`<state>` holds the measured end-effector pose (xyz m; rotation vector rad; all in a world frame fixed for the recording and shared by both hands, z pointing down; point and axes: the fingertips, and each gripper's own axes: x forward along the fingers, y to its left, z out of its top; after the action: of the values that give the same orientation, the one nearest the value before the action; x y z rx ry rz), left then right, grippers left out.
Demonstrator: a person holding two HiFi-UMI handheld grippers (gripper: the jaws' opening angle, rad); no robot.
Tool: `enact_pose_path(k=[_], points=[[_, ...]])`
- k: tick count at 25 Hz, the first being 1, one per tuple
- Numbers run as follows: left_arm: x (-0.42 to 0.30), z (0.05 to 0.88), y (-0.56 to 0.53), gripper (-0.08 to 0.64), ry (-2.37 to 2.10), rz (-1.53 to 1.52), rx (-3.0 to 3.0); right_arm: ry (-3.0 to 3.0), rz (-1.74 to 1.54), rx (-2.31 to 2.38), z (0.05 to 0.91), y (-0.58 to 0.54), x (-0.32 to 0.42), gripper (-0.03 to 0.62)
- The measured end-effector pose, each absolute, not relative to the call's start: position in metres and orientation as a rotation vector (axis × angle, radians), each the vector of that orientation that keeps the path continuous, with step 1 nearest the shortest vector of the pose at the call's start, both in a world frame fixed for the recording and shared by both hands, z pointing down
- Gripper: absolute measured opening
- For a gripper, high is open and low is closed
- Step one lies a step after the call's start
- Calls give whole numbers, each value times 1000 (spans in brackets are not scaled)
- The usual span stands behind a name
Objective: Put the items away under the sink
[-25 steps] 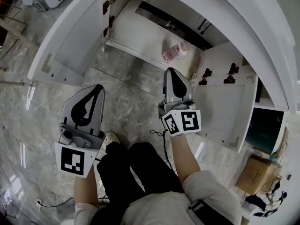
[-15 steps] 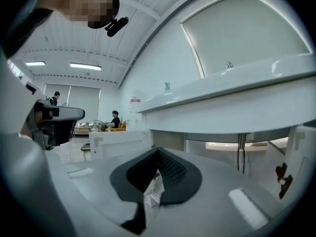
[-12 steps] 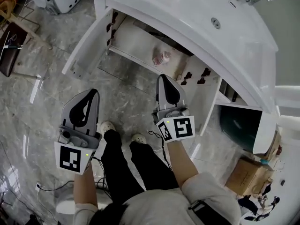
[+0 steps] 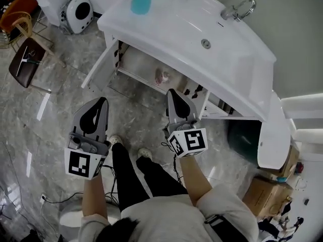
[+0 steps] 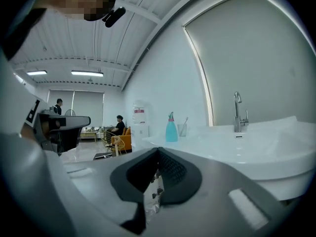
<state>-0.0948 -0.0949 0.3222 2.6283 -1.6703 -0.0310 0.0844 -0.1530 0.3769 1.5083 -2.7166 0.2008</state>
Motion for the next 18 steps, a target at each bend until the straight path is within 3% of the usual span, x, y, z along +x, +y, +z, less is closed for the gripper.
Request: enact_pose_path(k=[18], points=[[-88,175,-51,6,-1783,-184,2614,-2788,60,1393,213,-114,110,11]])
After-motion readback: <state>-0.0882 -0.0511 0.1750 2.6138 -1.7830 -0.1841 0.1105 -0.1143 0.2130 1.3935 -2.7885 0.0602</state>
